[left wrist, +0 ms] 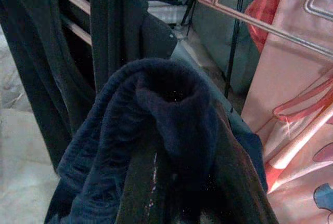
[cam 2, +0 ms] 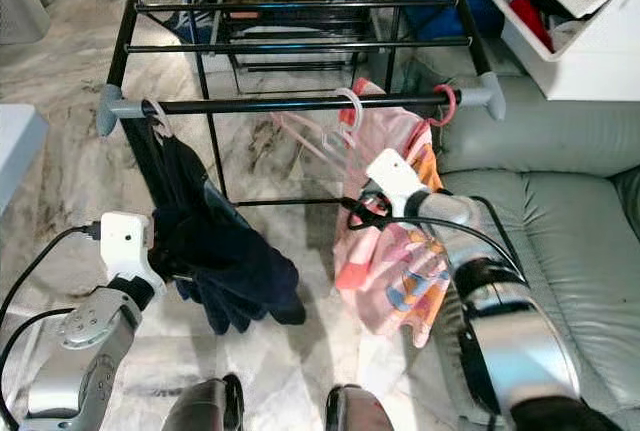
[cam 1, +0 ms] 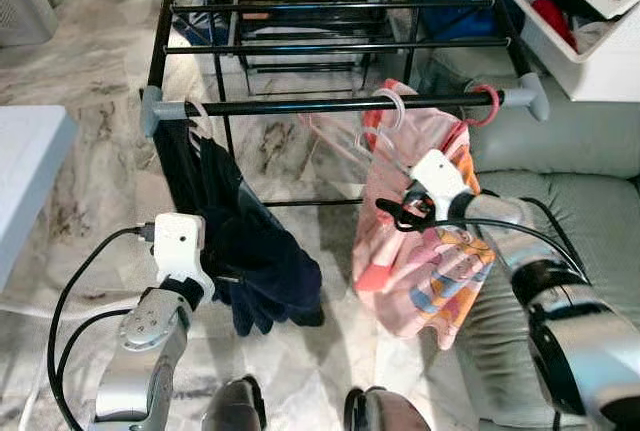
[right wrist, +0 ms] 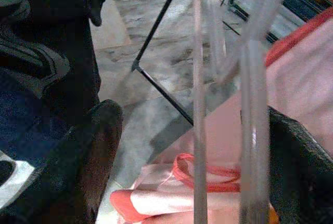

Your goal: Hang hanger

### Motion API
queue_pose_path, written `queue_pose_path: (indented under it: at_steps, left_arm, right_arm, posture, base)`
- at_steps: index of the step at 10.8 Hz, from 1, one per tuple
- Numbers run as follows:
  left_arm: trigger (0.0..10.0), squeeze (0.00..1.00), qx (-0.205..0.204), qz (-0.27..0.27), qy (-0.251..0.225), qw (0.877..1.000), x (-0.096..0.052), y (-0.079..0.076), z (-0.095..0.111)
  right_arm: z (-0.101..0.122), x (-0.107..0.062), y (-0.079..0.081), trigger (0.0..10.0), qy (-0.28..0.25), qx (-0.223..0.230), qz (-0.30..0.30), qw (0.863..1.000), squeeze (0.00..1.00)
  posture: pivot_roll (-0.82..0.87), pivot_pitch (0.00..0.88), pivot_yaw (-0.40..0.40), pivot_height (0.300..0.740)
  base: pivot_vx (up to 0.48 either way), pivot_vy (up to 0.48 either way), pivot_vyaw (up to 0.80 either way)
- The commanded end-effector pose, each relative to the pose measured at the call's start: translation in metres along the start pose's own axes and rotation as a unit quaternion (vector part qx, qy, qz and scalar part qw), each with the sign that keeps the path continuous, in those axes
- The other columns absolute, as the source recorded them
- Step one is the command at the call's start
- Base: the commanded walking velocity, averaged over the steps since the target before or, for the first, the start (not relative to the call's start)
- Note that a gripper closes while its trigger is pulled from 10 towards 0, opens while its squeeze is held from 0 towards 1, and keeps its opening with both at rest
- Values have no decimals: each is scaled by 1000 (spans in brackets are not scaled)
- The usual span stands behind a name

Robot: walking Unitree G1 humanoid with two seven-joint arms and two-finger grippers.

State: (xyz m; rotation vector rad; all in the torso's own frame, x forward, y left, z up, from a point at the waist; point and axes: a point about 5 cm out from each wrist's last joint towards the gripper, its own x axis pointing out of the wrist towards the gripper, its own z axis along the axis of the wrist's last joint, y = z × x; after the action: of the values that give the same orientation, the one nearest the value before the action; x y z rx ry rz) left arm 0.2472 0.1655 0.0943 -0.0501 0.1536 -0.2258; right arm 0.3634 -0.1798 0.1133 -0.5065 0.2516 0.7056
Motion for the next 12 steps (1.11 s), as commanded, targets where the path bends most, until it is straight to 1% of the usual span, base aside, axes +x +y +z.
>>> queue_pose_path:
  at_steps: [1,2,3,4,5,6,7,8,9,12]
  left_arm:
    - [10000,0,9,-2,-4,1000,-3,-1,4]
    - [10000,0,9,-3,-3,1000,-3,-1,4]
    - [10000,0,9,-5,-1,1000,-1,-2,4]
    - [10000,0,8,-7,-1,1000,1,-3,5]
    - [10000,0,9,-10,0,1000,1,-4,5]
    - [10000,0,9,-14,0,1000,4,-4,5]
    - [10000,0,10,-15,-1,1000,6,-4,6]
    - [10000,0,9,-16,-1,1000,8,-5,6]
    - [10000,0,8,-18,0,1000,9,-7,5]
    - [10000,0,13,-25,5,1000,11,-7,5]
  right_arm:
    - [8,2,-3,0,-5,-13,8,1000,0]
    - [14,3,-6,0,-10,-22,4,1000,0]
    - [18,2,-12,0,-13,-10,-5,1000,0]
    - [17,1,-14,0,-9,0,-10,1000,0]
    - [17,1,-15,1922,-8,11,-3,1000,0]
    - [20,0,-17,10000,-14,19,17,1000,0]
    - [21,-1,-18,10000,-12,19,18,1000,0]
    - [18,-2,-20,10000,1,7,7,1000,0]
    - [14,-4,-22,10000,19,15,-2,1000,0]
    - [7,-4,-19,10000,57,18,34,998,0]
  posture:
    - [62,179,-10,740]
    - [62,174,-10,740]
    - [60,167,-8,740]
    - [58,164,-8,740]
    - [55,160,-5,740]
    - [53,153,-3,740]
    - [52,147,-3,740]
    - [51,145,-2,740]
    - [50,141,2,740]
    - [60,138,9,740]
  base:
    - [0,0,0]
    - [0,0,0]
    - [0,0,0]
    - [0,0,0]
    - [0,0,0]
    - [0,0,0]
    - [0,0,0]
    - [0,0,0]
    - [0,0,0]
    - [0,0,0]
